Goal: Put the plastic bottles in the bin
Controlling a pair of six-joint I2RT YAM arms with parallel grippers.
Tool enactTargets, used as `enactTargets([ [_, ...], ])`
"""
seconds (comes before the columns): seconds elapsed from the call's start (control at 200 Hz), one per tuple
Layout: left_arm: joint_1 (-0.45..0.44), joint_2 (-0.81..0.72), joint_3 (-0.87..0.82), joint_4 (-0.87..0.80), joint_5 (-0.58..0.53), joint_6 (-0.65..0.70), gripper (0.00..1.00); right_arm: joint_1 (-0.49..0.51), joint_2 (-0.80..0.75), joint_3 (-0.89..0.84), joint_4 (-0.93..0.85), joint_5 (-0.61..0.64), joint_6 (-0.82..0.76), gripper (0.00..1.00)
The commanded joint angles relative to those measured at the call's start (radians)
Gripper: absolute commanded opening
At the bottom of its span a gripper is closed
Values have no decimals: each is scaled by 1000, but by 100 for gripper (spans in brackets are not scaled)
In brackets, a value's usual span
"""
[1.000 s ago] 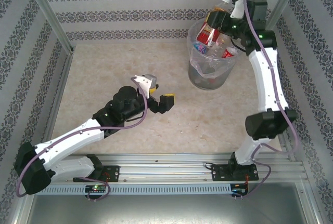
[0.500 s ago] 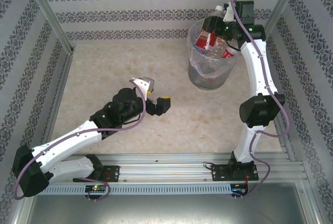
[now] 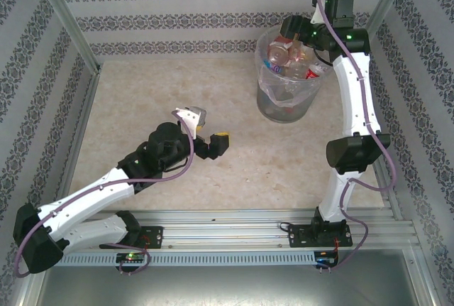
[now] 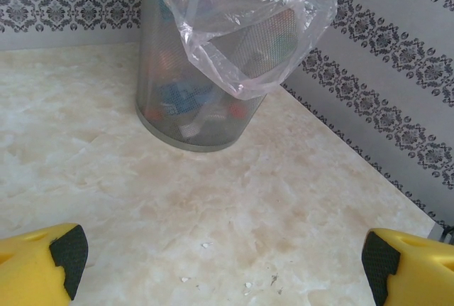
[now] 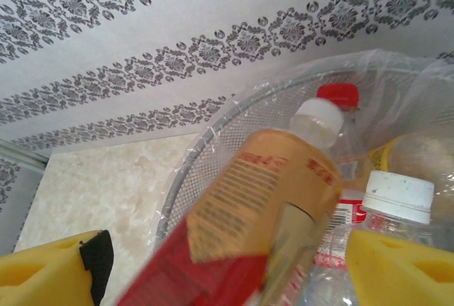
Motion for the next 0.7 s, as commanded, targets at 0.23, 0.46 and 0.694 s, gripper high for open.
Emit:
enactTargets([
  [0.23, 17, -29, 26, -97, -181, 131, 100, 12, -151, -143, 35, 86, -90, 98],
  [0.46, 132, -53, -29, -69, -237, 179, 100, 7, -477, -637, 323, 124, -129, 98],
  [0.694, 255, -104, -126, -8, -307, 183, 100, -2, -778, -1100, 561, 261, -161, 98],
])
